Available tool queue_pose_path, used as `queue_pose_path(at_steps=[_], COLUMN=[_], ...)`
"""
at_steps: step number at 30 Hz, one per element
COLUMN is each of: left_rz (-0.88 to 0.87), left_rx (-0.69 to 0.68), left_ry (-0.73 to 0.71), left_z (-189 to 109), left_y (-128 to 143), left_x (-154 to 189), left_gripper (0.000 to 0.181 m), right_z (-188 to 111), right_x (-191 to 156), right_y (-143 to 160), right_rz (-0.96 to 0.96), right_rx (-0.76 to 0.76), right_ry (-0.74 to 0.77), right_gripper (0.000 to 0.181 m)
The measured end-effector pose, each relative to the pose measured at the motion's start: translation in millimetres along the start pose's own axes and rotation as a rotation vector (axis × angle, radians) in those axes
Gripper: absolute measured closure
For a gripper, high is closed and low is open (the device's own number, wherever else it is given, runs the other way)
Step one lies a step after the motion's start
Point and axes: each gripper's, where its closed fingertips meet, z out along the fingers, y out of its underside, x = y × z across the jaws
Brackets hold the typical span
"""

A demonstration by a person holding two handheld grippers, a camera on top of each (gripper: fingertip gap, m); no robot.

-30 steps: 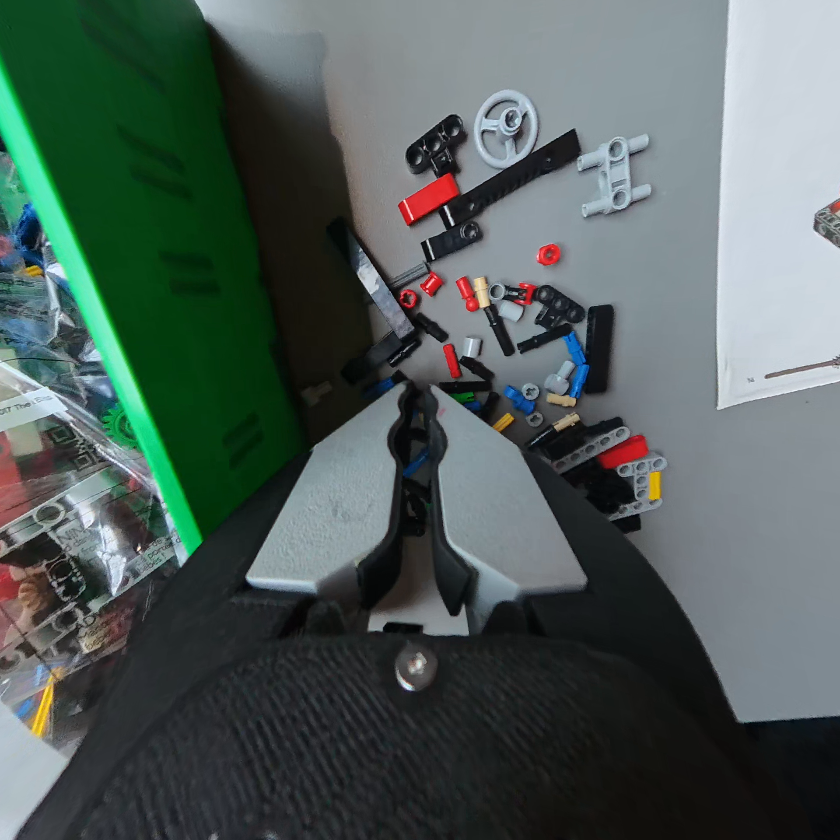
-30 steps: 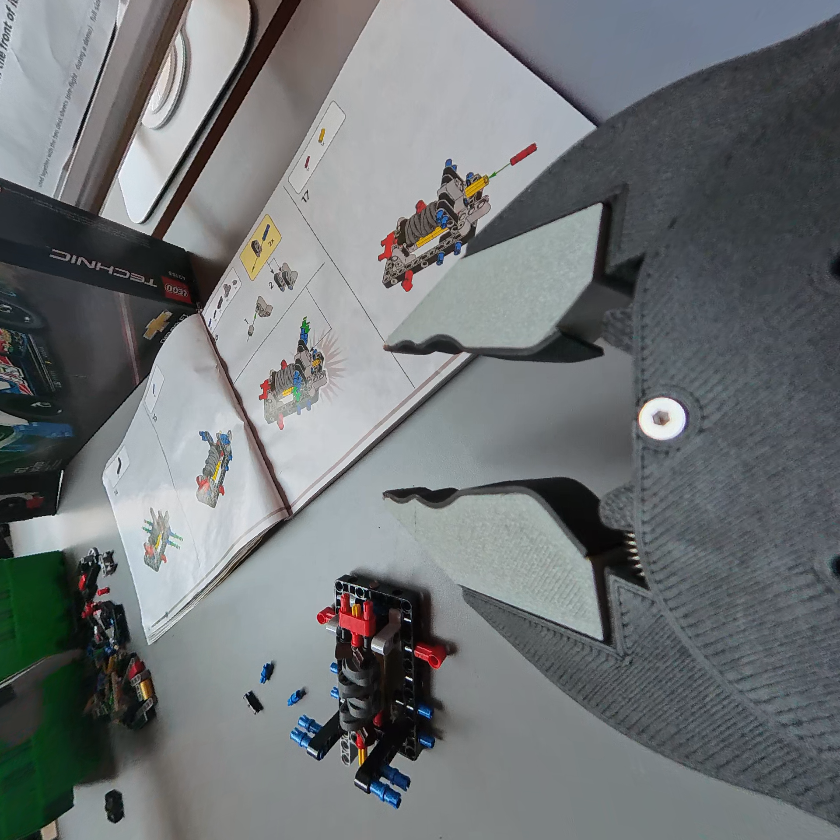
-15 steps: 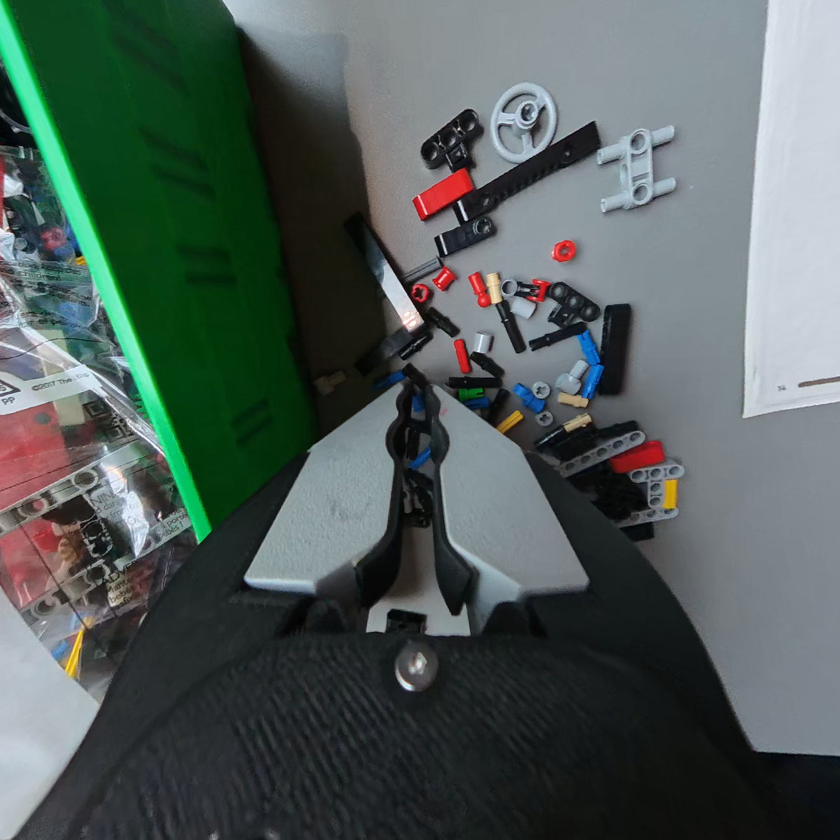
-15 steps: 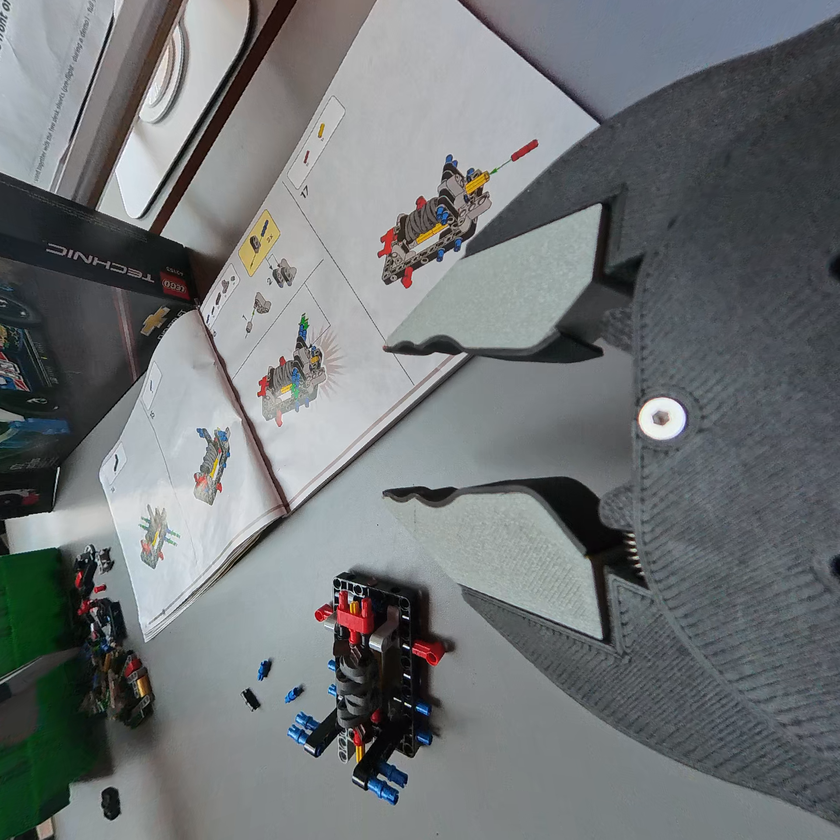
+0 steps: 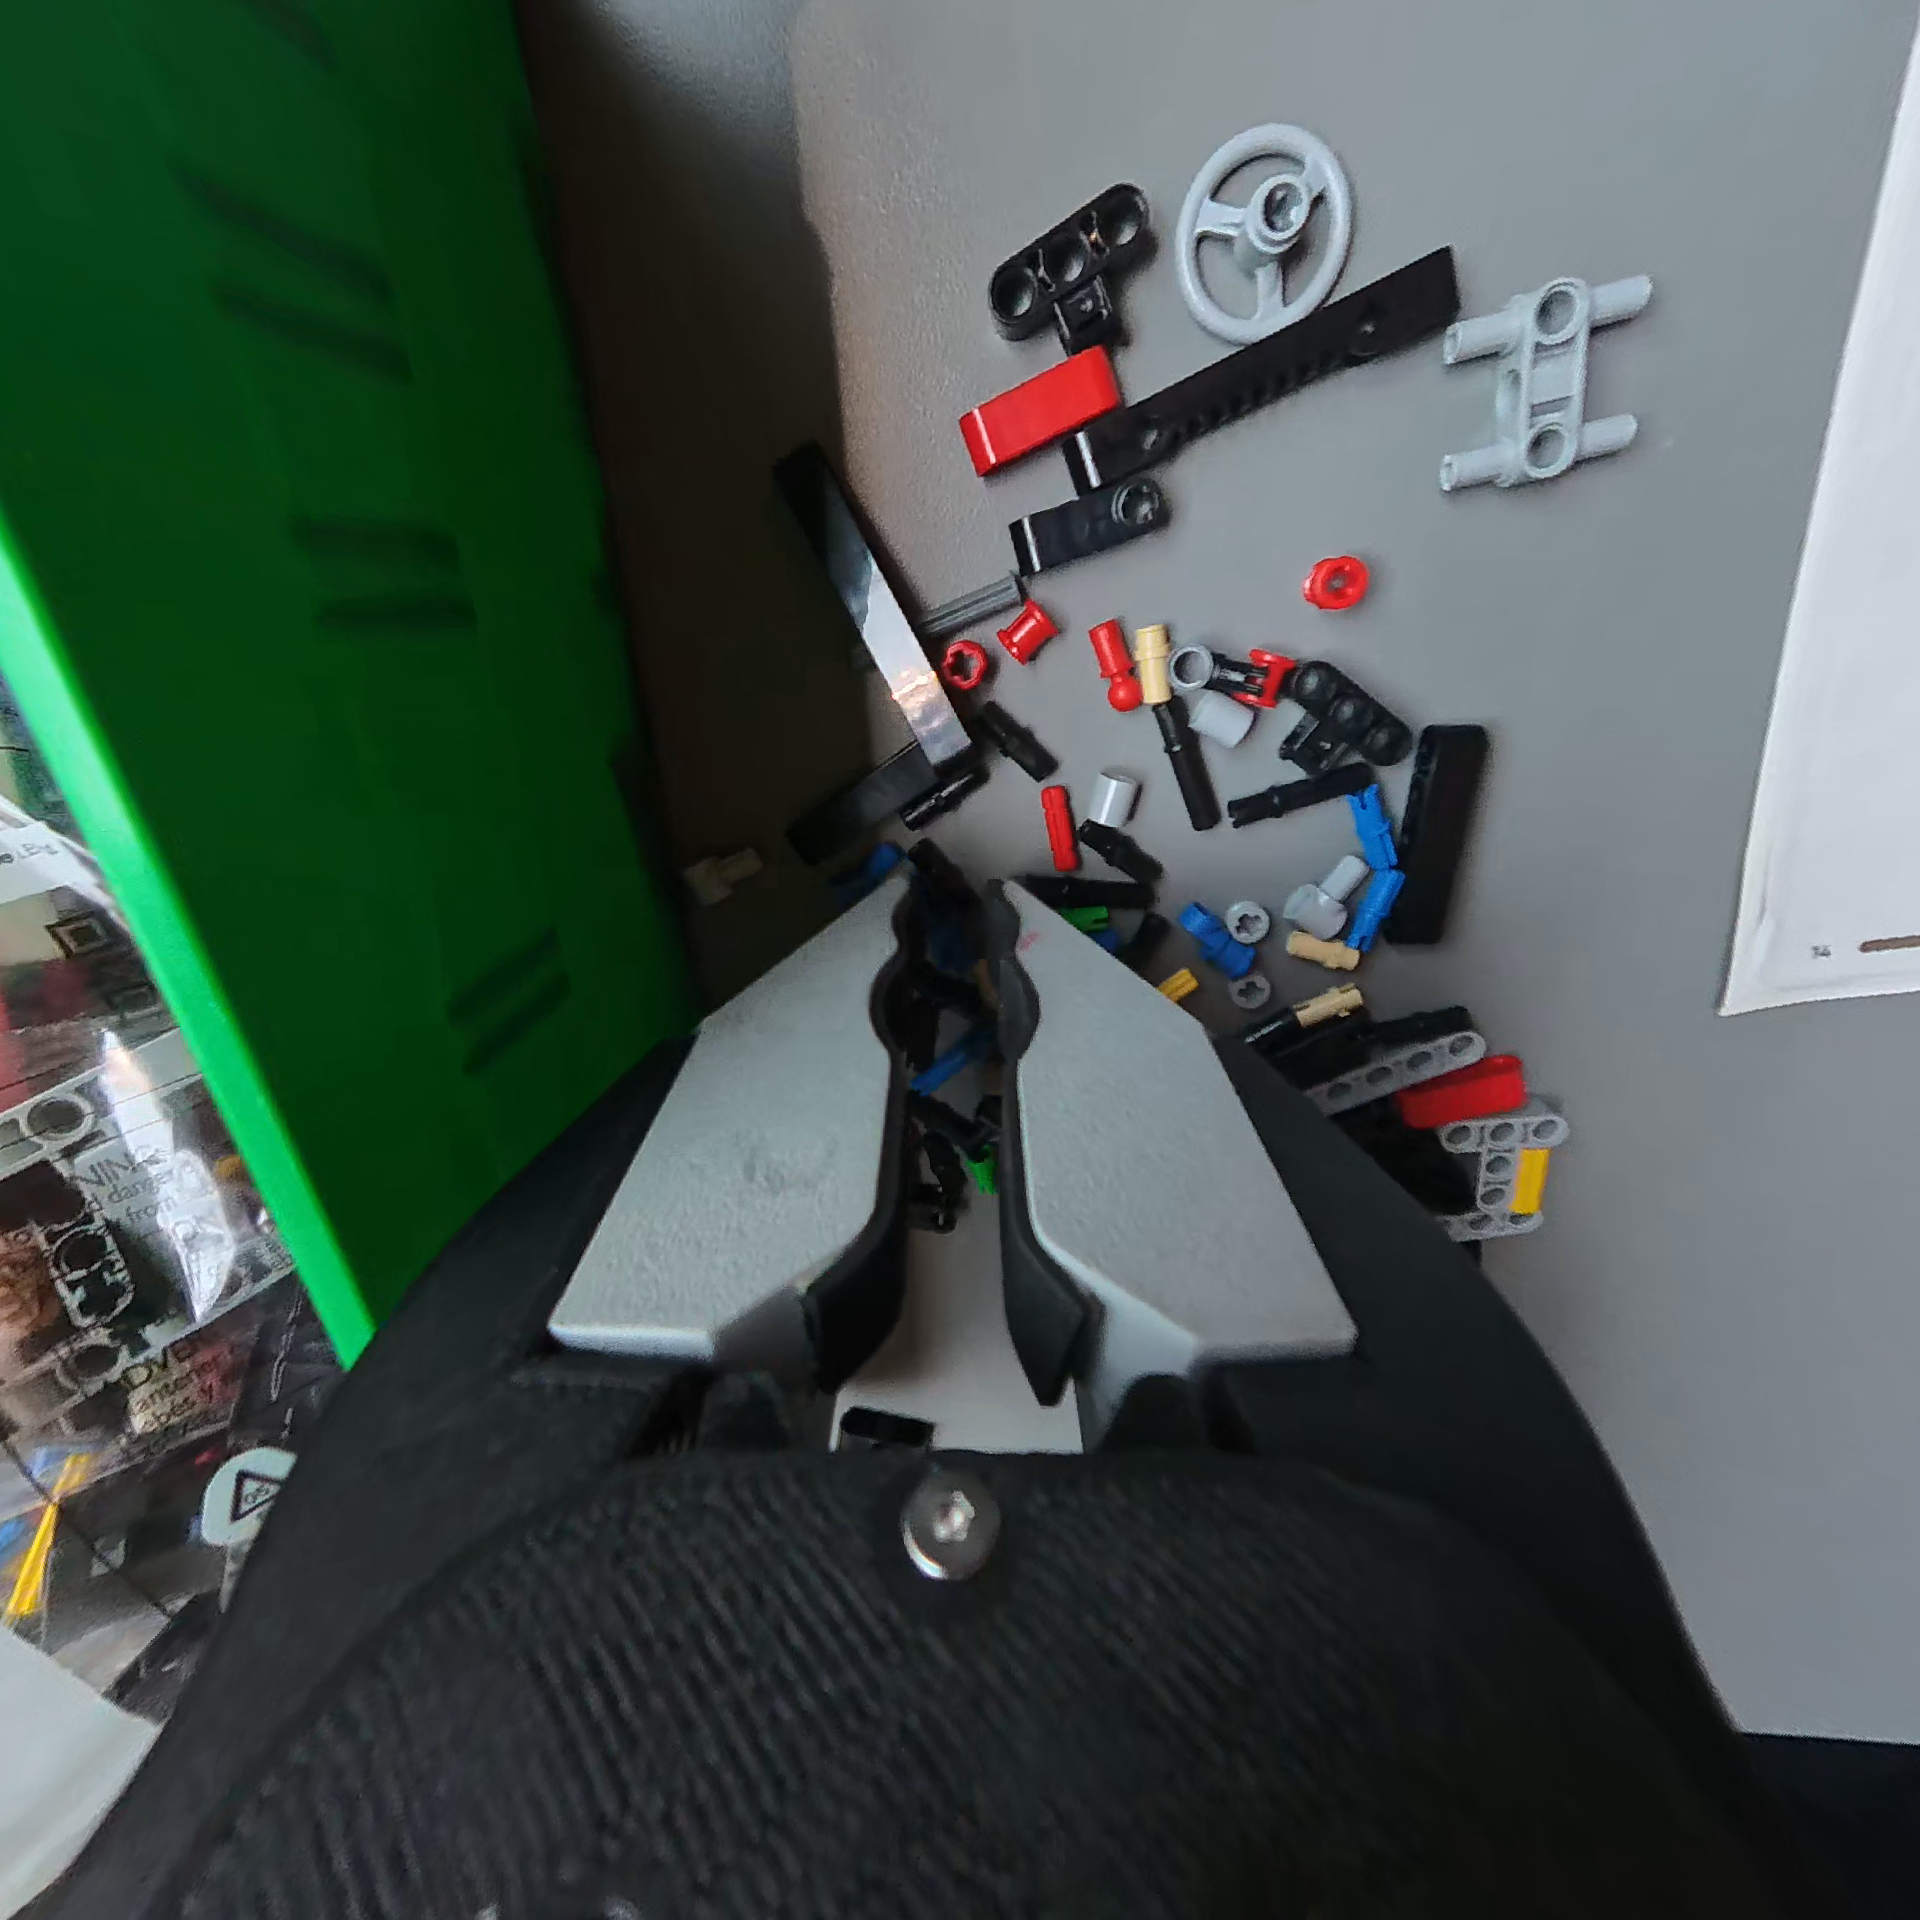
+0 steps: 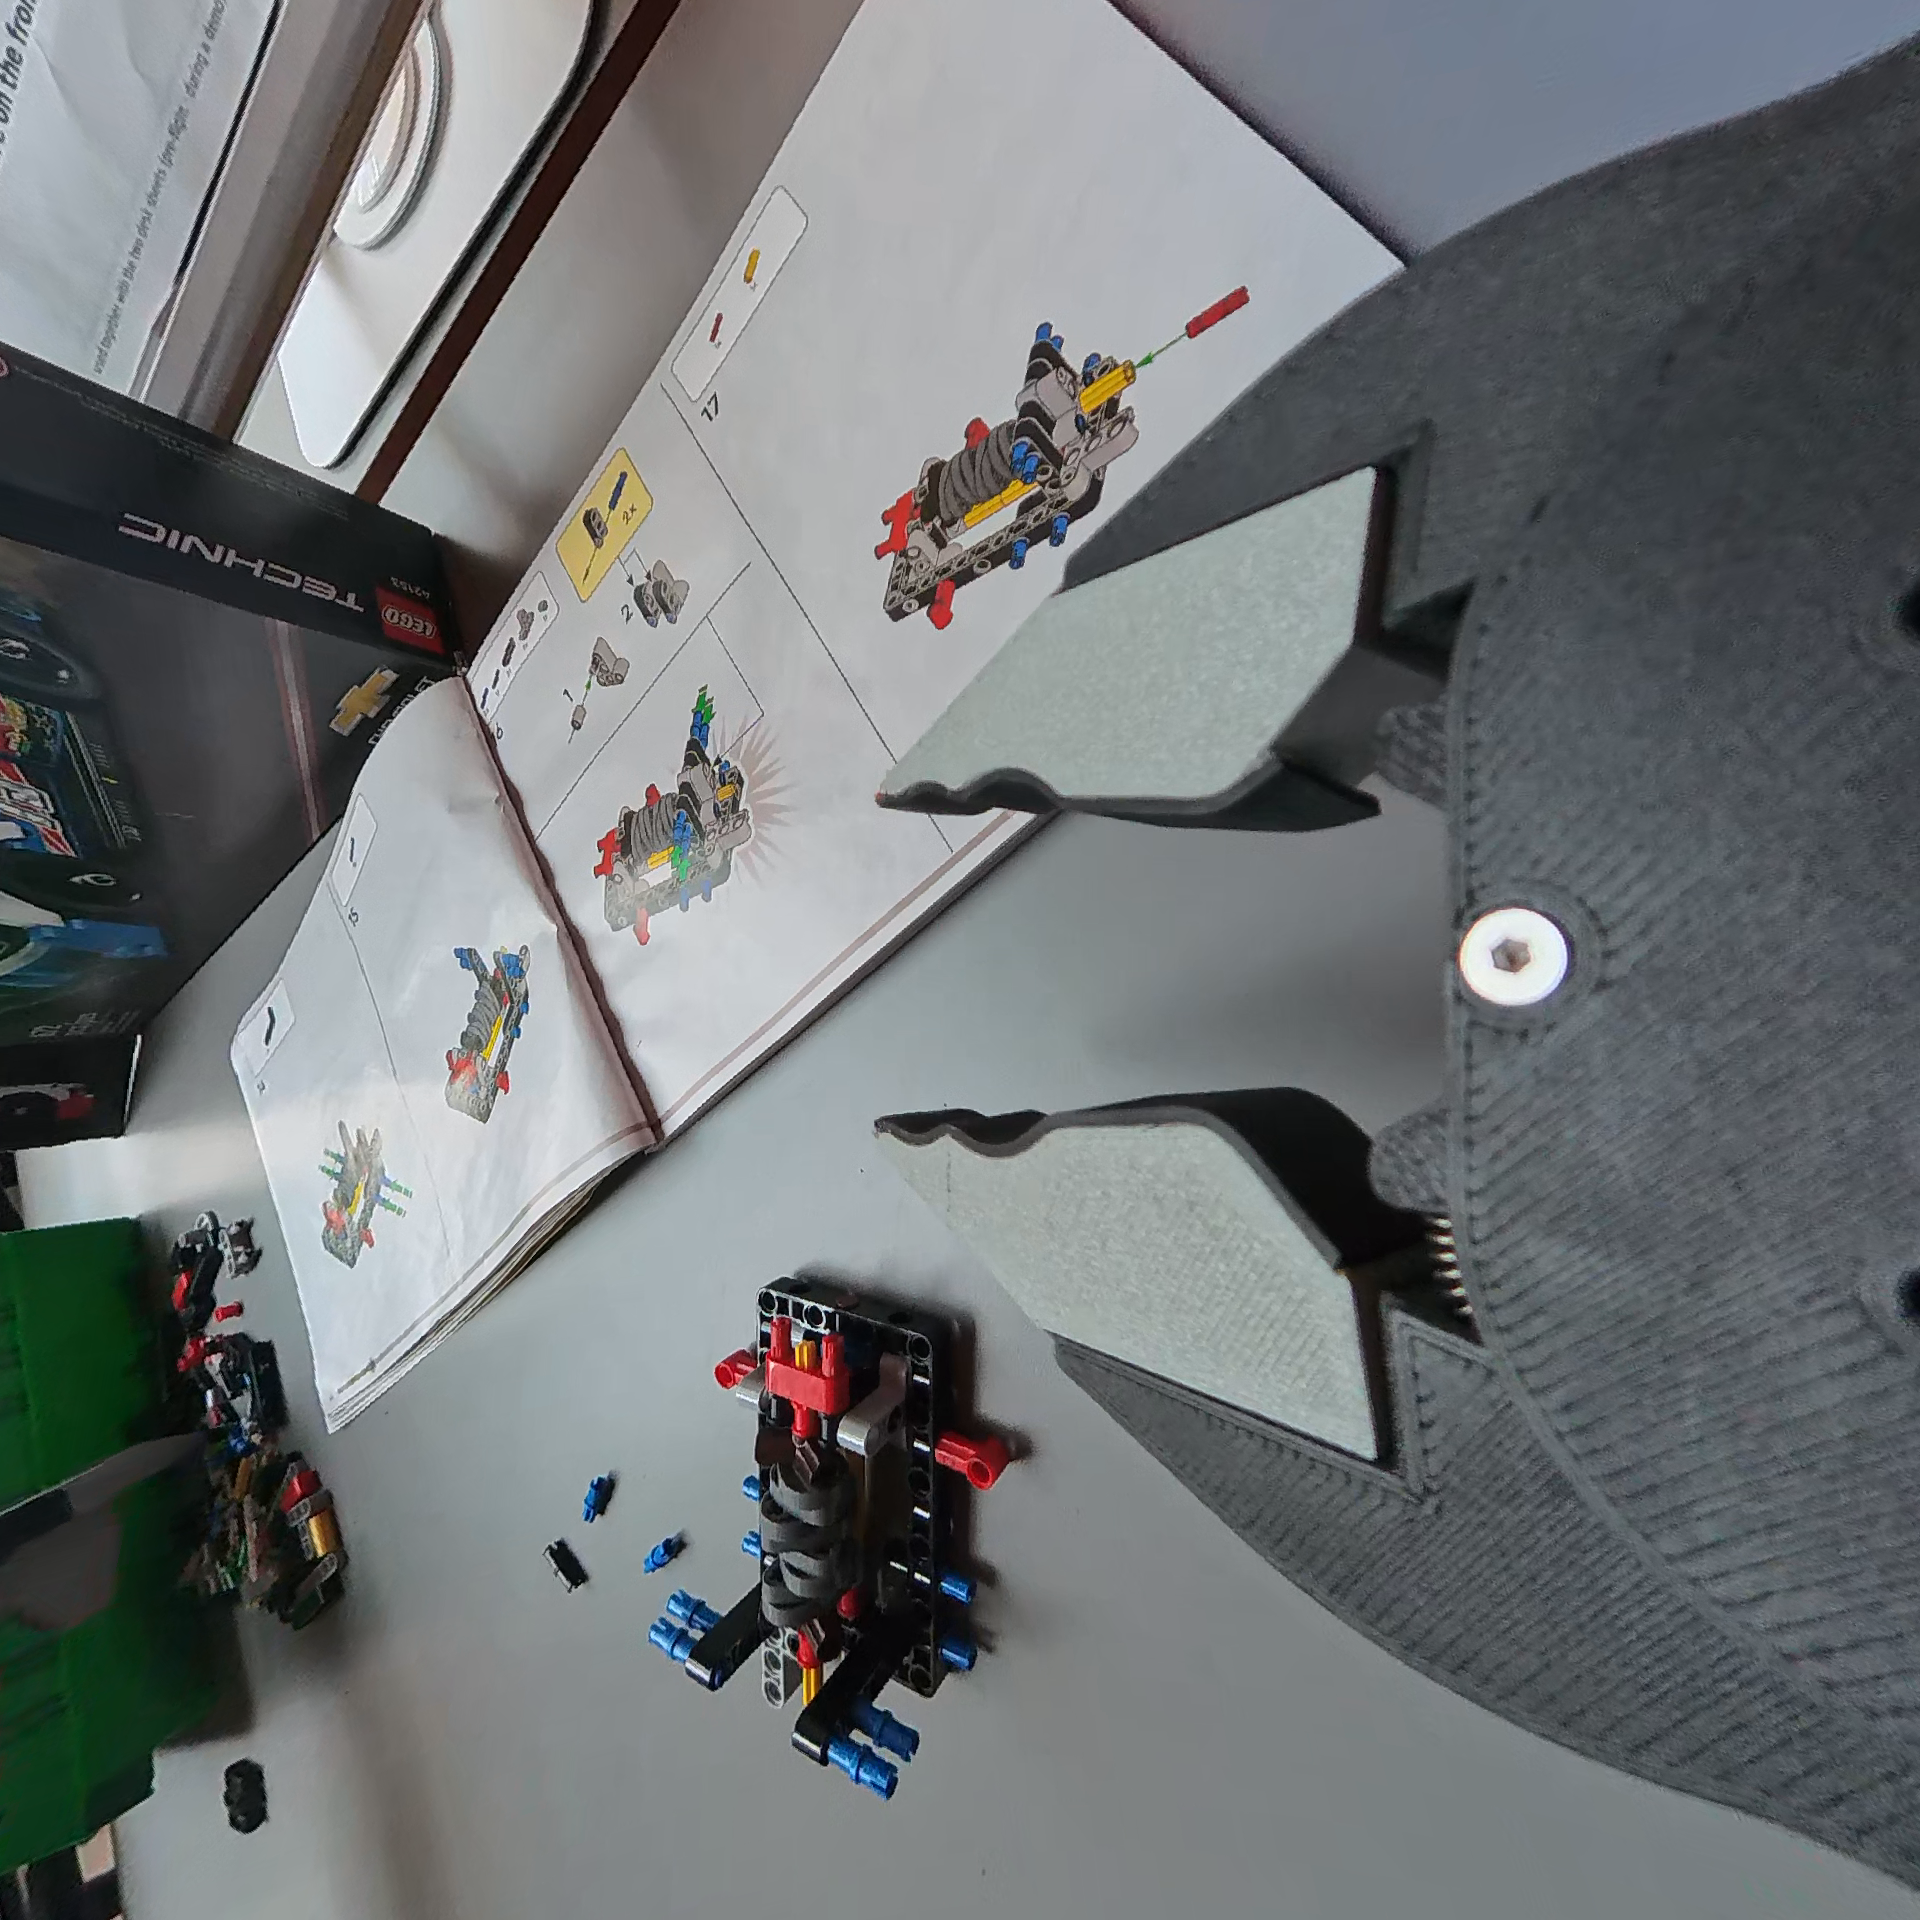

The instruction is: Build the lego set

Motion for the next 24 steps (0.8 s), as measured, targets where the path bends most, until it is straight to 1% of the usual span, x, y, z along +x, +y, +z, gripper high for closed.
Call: queue_pose_path(at_steps=[9,13,16,17,18,21,23,24], left_rz=[0.018,0.041,0.090,0.128,0.179,0.390,0.526,0.577], left_rx=[0.004,0.056,0.116,0.142,0.165,0.175,0.137,0.117], left_ry=[0.037,0.041,0.066,0.105,0.169,0.378,0.477,0.486], left_z=[-1,-19,-45,-56,-67,-89,-88,-83], left_y=[-3,-7,-8,-7,-4,24,52,63], left_x=[5,12,30,46,70,158,213,231], left_gripper=[0.174,0.174,0.174,0.174,0.175,0.175,0.175,0.175], right_z=[0,0,0,0,1,2,3,3], right_x=[-1,-1,-1,-1,-1,-3,-4,-5], right_y=[0,0,0,0,0,1,1,1], right_rz=[-0.002,0.002,0.002,0.001,-0.001,-0.004,-0.008,-0.011], right_rx=[0.001,0.000,-0.001,-0.003,-0.005,-0.012,-0.017,-0.018], right_ry=[-0.004,-0.006,-0.007,-0.007,-0.007,-0.015,-0.018,-0.018], right_gripper=[0.128,0.128,0.128,0.128,0.128,0.129,0.129,0.129])
